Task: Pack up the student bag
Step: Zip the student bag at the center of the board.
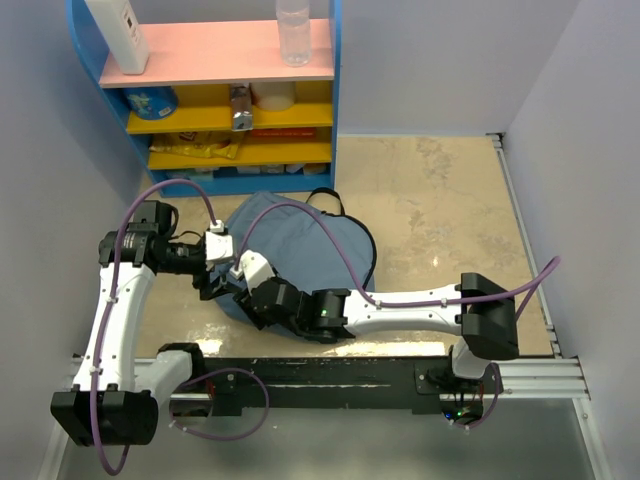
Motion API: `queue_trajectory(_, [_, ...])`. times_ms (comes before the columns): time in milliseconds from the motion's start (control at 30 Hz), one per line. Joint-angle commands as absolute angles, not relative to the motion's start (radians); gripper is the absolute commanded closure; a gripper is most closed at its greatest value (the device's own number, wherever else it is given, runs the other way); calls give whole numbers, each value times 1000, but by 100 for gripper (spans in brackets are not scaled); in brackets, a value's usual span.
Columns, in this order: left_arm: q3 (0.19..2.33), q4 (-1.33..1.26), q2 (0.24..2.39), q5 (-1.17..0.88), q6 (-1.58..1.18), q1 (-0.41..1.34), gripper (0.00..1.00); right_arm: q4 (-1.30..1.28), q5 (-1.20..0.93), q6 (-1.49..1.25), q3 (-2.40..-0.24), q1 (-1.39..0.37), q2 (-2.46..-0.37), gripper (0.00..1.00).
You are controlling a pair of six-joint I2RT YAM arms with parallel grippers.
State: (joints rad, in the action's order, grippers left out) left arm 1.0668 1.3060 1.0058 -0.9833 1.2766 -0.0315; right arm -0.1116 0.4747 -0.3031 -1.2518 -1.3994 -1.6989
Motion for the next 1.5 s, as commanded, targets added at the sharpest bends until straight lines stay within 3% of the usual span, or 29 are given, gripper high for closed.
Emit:
queue_trajectory(0, [1072, 1315, 997, -1008, 1307, -29, 17, -95, 474, -322, -1241, -1396, -1695, 45])
queue_trajectory(533, [1072, 1312, 980, -974, 1298, -29, 15, -90, 443, -336, -1264, -1402, -1766, 72])
queue_trajectory(633, [1066, 1305, 979, -982, 1284, -29, 14, -101, 471, -341, -1275, -1401, -1760, 100])
queue_trajectory(900, [983, 1316, 1006, -1002, 1377, -29, 11, -48, 554, -409, -1109, -1393, -1530, 100])
queue_trajectory(1167, [919, 1316, 1045, -1045, 1466, -25, 9, -5, 578, -466, -1031, -1368, -1440, 100])
queue_trajectory(1333, [927, 1313, 1019, -1103, 1387, 184, 11, 32, 560, -476, -1045, -1356, -1451, 100])
queue_trajectory(1467, [884, 1128, 1005, -1076, 1192, 287, 16, 32, 563, -491, -1066, -1345, -1437, 100])
